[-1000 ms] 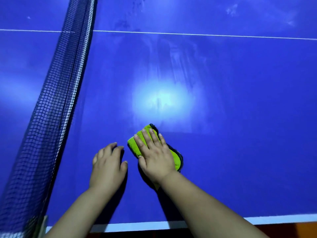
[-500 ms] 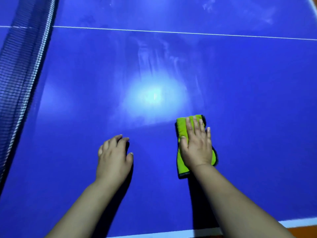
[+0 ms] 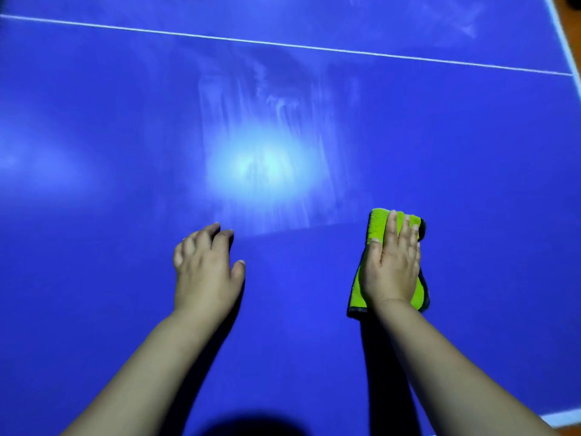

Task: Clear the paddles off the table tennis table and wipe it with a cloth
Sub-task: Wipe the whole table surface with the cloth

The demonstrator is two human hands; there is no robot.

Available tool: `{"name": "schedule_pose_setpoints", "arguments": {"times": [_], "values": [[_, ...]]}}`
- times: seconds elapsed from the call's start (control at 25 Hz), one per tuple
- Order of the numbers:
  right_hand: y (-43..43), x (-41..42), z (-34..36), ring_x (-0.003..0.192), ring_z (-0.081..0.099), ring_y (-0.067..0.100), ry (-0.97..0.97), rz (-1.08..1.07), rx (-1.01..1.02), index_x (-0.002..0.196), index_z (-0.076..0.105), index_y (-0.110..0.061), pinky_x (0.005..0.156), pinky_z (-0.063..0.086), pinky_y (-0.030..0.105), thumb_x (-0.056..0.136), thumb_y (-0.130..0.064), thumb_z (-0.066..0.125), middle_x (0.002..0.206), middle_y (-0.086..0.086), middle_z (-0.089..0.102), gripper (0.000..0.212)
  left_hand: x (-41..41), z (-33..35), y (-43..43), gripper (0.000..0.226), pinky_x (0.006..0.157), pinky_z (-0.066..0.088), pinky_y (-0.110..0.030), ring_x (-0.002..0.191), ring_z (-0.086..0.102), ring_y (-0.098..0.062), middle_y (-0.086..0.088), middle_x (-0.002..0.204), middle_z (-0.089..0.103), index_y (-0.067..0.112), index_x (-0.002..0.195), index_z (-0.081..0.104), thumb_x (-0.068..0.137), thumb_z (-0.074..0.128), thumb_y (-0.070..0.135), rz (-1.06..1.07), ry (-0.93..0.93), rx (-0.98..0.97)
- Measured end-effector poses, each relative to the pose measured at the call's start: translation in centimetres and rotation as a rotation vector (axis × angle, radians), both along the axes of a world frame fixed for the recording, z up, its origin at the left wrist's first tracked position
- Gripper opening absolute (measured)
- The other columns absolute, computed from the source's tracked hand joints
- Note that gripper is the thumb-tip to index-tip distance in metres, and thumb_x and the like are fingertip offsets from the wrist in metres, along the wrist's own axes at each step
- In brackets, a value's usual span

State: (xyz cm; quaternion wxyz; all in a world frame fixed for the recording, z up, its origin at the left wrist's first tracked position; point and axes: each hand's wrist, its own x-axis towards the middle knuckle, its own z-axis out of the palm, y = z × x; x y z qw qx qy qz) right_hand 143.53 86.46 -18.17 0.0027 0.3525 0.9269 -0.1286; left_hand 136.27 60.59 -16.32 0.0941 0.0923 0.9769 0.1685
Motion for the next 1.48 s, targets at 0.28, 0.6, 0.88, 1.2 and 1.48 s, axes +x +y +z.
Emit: {"name": "schedule_pose_setpoints", "arguments": {"times": [0.28,0.6,0.88,1.2,1.48], "values": [[-11.9,-7.3,-0.2,0.148,0.006,0.027,-0.033,0.250,0.024,0.153,0.010,-0.017,0.120,0.008,0.042,0.087,-0.040,0.016,0.160,0.009,0.010,0.070,-1.4,0.1,-7.9,0.047,0.103,0.026,-0.049,0.120,0.040,-0.034,-0.013,0.130,0.050,0.010,0.117,0.059,0.072,0.072,0.016,0.135,0.029,0.019],[-29.7,-12.9,0.3,0.147,-0.010,0.024,-0.113,0.617,-0.080,0.153,-0.001,-0.023,0.119,-0.005,0.040,0.095,-0.039,0.038,0.161,0.005,-0.005,0.072,-0.6,-0.1,-18.4,0.054,0.103,0.024,-0.051,0.121,0.037,-0.038,-0.016,0.135,0.048,0.008,0.125,0.055,0.074,0.070,0.016,0.283,0.017,-0.044],[-32.0,-15.2,0.1,0.148,-0.002,0.020,-0.106,0.990,-0.057,0.153,0.009,-0.028,0.120,0.003,0.039,0.092,-0.027,0.042,0.162,0.000,0.004,0.069,-0.2,-0.2,-19.4,0.058,0.104,0.024,-0.051,0.123,0.037,-0.038,-0.015,0.139,0.045,0.008,0.130,0.052,0.076,0.069,0.019,0.282,0.011,-0.115],[-12.7,-14.3,0.1,0.148,0.006,0.013,0.040,0.493,-0.099,0.152,0.020,-0.030,0.120,0.002,0.032,0.086,-0.034,0.043,0.160,-0.005,0.015,0.070,-4.6,-0.5,-9.7,0.059,0.105,0.023,-0.050,0.123,0.038,-0.037,-0.014,0.141,0.043,0.007,0.130,0.050,0.080,0.050,0.040,0.153,0.110,-0.050],[4.6,-10.4,0.6,0.148,0.009,0.018,0.069,0.032,-0.016,0.152,0.019,-0.022,0.119,0.007,0.036,0.085,-0.036,0.034,0.160,0.002,0.016,0.070,-13.4,-1.9,-4.7,0.062,0.106,0.018,-0.052,0.124,0.034,-0.038,-0.021,0.140,0.039,0.003,0.129,0.047,0.081,0.040,0.043,0.121,0.264,-0.076]]}}
